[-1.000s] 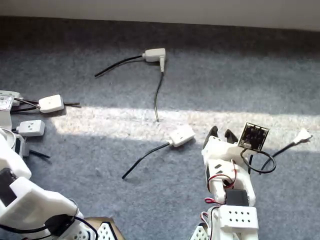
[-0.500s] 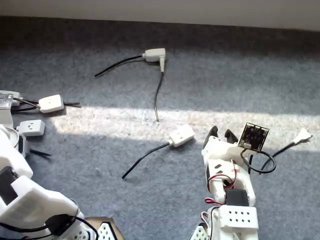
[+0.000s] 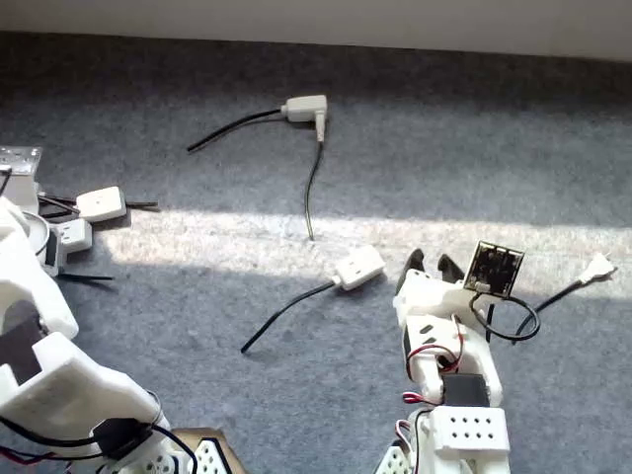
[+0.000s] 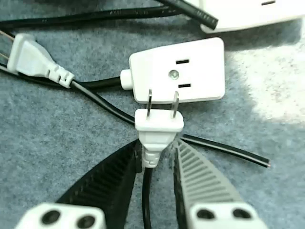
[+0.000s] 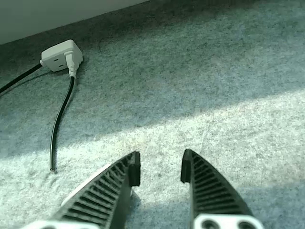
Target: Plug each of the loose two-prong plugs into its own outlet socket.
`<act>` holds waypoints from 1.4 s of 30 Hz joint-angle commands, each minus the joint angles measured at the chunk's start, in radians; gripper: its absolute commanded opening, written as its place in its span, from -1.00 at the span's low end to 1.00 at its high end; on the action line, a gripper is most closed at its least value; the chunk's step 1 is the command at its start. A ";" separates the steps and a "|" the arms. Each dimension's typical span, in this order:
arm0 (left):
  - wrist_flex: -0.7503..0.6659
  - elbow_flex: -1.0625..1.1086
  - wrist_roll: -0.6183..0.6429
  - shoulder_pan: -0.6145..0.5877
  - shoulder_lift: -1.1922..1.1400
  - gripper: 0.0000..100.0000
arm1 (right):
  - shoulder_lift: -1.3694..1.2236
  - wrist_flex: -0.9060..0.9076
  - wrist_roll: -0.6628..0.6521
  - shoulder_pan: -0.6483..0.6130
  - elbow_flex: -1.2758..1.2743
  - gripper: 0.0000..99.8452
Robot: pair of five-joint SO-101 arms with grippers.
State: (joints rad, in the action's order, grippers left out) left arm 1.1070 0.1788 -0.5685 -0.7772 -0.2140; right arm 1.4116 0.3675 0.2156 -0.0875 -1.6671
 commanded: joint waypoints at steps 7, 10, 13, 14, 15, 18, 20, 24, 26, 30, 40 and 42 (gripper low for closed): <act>0.083 -0.087 0.000 0.091 -0.031 -0.78 | 0.005 -0.019 -0.025 -0.018 -0.030 -0.69; 0.083 -0.074 0.005 0.128 -0.077 -0.79 | 0.005 -0.019 -0.025 -0.018 -0.030 -0.69; 0.040 -0.084 0.008 0.120 -0.107 -0.79 | 0.005 -0.019 -0.025 -0.016 -0.030 -0.69; 0.018 -0.084 0.020 0.107 -0.107 -0.78 | 0.005 -0.019 -0.025 -0.016 -0.030 -0.69; 0.002 -0.085 0.035 0.084 -0.099 -0.78 | 0.005 -0.019 -0.025 -0.016 -0.030 -0.69; -0.002 -0.088 0.040 0.033 -0.047 -0.68 | 0.005 -0.019 -0.025 -0.018 -0.030 -0.69; -0.002 -0.087 0.038 0.005 0.002 -0.64 | 0.005 -0.019 -0.025 -0.018 -0.030 -0.69; -0.002 -0.077 0.037 -0.005 0.088 -0.64 | 0.005 -0.019 -0.025 -0.018 -0.030 -0.69; 0.000 -0.077 0.037 -0.005 0.111 -0.64 | 0.005 -0.019 -0.025 -0.018 -0.030 -0.69; -0.006 -0.070 0.038 -0.005 0.111 -0.64 | 0.005 -0.019 -0.025 -0.018 -0.030 -0.69; -0.157 -0.027 0.041 -0.051 -0.042 -0.64 | 0.005 -0.019 -0.025 -0.018 -0.030 -0.69; -0.167 -0.027 0.043 -0.058 -0.076 -0.64 | 0.005 -0.019 -0.025 -0.018 -0.030 -0.69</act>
State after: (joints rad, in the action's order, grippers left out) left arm 0.9782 0.1634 -0.5363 -0.8186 -0.2570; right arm 1.4116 0.3675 0.2033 -0.0982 -1.6671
